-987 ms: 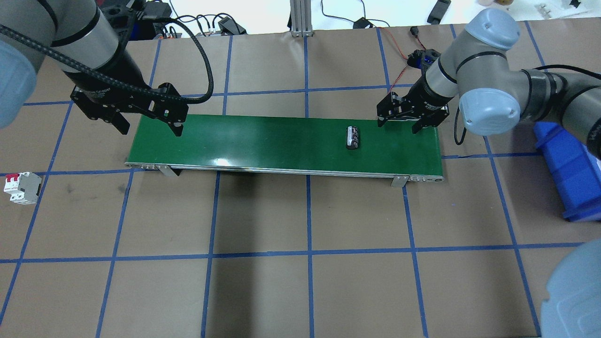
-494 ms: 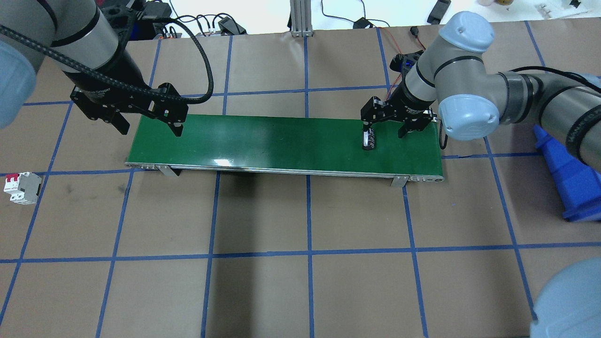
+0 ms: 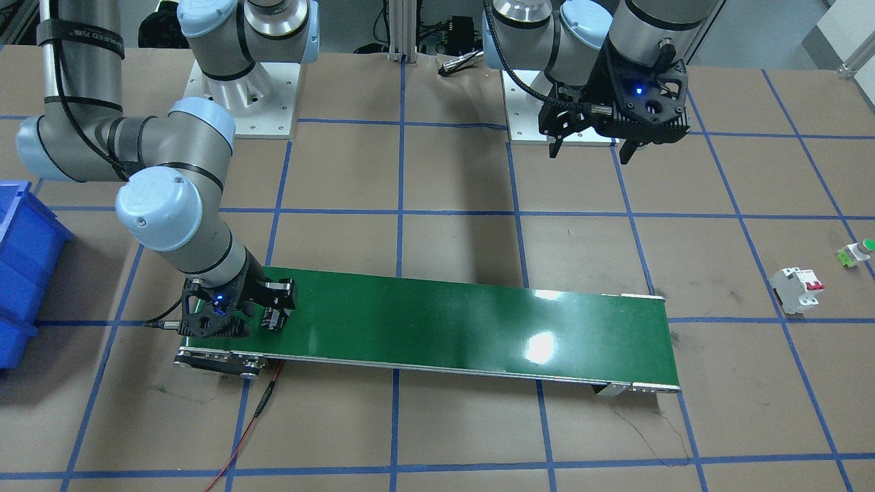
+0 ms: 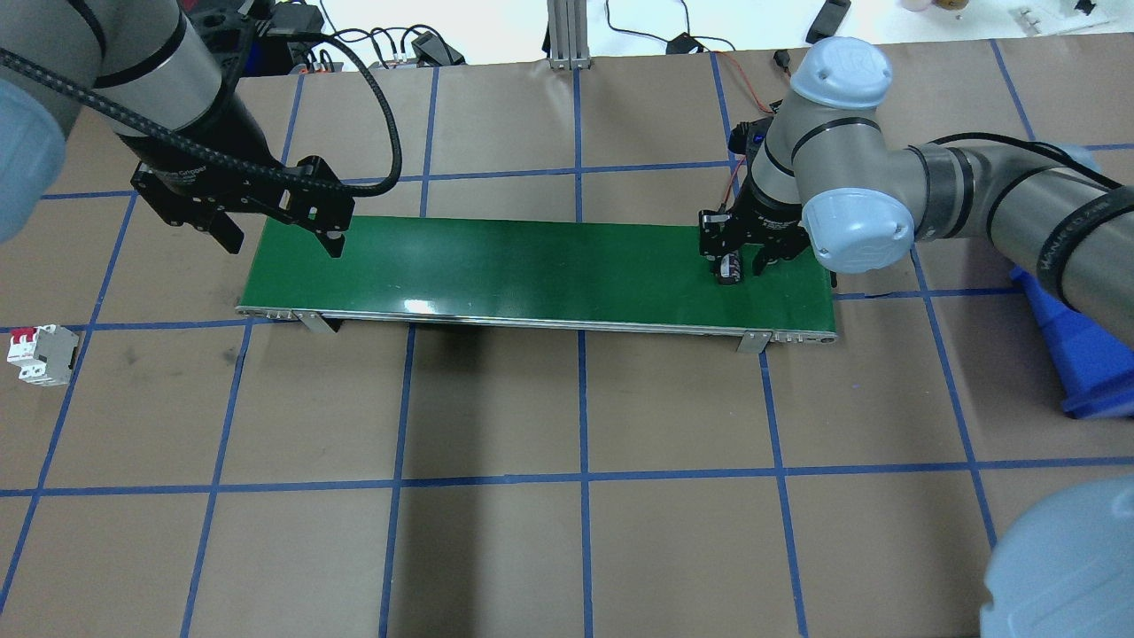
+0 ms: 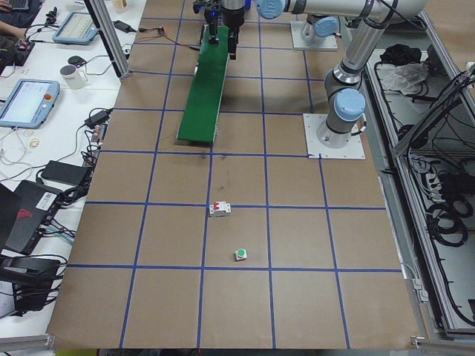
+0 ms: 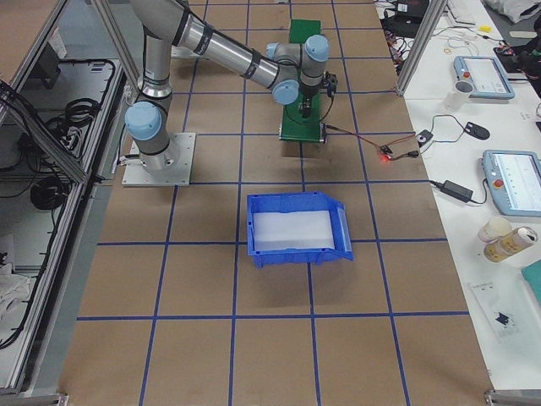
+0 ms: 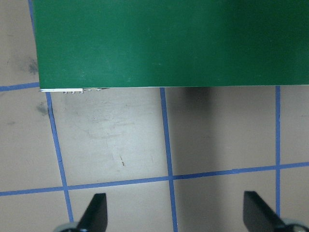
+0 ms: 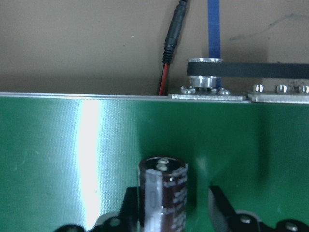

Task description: Move capacitor from left to right

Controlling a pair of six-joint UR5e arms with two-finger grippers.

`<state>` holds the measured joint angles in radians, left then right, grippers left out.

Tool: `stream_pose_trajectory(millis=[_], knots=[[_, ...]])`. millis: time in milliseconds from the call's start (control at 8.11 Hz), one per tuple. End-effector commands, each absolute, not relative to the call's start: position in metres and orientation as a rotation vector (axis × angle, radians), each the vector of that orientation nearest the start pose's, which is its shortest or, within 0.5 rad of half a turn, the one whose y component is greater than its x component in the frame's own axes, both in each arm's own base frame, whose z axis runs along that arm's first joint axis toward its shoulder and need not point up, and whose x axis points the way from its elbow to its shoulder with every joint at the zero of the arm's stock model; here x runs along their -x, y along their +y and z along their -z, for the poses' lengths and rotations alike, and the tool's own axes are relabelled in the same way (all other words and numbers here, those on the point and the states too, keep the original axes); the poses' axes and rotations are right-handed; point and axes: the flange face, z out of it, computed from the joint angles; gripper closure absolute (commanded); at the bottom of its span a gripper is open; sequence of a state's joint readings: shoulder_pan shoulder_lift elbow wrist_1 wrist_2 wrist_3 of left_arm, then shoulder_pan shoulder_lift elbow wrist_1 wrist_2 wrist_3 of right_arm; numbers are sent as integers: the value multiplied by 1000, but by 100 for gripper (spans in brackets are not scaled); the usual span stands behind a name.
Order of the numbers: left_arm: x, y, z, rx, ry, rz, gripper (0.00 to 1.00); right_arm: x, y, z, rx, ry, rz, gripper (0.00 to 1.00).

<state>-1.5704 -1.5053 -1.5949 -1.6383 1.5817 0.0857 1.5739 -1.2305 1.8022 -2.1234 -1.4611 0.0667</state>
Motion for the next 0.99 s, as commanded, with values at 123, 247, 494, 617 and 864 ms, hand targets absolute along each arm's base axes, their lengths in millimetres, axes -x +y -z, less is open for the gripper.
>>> stream_pose_trajectory(millis=[123,247,494,617,864], knots=[[132,-461,-500,-135,3129,-44,0,-135,-572,-261,-46,3142,2,100],[132,-462,-500,-130,3129,-44,0,-124,-580,-274,38,3181,23,100],[132,-461,-500,-132,3129,-44,0,-44,-593,-319,208,3259,36,100],[132,-461,-500,-132,3129,-44,0,19,-592,-331,339,3255,24,100],[132,-461,-500,-132,3129,-44,0,156,-568,-357,590,3244,30,100]])
